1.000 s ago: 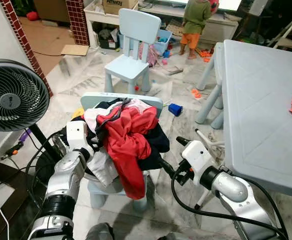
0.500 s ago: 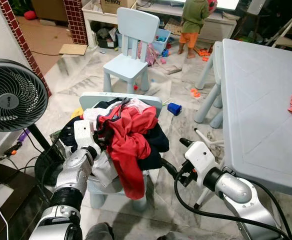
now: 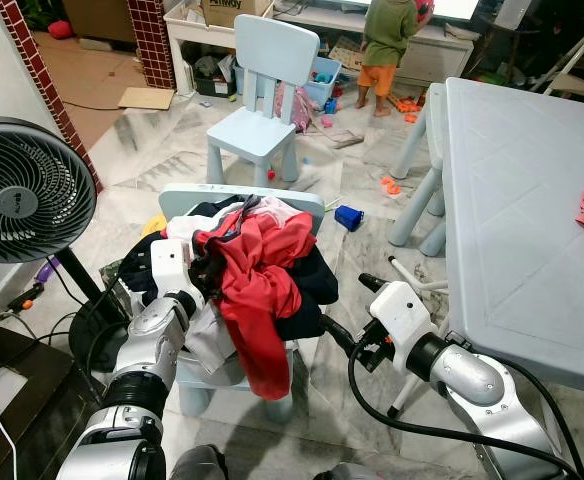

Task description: Hang hanger

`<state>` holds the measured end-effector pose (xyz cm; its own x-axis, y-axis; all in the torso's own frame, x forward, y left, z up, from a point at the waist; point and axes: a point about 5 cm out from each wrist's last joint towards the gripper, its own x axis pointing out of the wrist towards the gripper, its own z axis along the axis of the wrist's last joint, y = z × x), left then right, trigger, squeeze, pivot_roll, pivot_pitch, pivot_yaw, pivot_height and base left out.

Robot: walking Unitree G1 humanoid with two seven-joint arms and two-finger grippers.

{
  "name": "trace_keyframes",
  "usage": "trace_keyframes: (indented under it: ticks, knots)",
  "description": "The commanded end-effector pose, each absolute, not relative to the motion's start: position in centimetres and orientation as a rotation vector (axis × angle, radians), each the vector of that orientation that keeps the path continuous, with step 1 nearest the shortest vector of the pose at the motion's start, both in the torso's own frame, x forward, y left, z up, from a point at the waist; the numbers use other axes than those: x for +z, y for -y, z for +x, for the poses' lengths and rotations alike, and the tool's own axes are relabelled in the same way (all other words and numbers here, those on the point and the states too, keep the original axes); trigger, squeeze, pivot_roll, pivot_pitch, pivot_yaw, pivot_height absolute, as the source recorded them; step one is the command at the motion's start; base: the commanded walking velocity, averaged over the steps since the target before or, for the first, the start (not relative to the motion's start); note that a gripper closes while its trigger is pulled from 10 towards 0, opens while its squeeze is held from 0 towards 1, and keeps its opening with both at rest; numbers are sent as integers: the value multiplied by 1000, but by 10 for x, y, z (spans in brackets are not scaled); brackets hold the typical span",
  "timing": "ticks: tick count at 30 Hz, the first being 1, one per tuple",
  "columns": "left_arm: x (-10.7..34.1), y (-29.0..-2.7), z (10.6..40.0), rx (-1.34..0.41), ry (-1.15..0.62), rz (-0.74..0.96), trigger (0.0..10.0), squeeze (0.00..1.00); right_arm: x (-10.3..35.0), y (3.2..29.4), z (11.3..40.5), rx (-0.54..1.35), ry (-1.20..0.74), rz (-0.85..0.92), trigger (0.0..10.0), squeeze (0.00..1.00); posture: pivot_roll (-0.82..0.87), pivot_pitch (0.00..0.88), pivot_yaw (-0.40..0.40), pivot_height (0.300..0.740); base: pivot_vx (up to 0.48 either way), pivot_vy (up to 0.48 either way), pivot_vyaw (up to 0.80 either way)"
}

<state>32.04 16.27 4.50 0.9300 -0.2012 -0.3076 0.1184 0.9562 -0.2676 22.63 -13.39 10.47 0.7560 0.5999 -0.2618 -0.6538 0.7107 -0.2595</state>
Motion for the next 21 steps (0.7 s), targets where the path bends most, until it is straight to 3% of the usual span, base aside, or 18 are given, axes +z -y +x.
trace_keyframes:
  ticks: [1,21]
  knots:
    - [47,-163,323,-169,-335,-226,0,0,108,135,228,698,-153,-358,10000,0,-126,61,-61,740,0,0,0]
    - [70,-155,324,-151,-165,-80,0,0,102,135,238,619,-151,-262,10000,0,-62,17,-43,740,0,0,0]
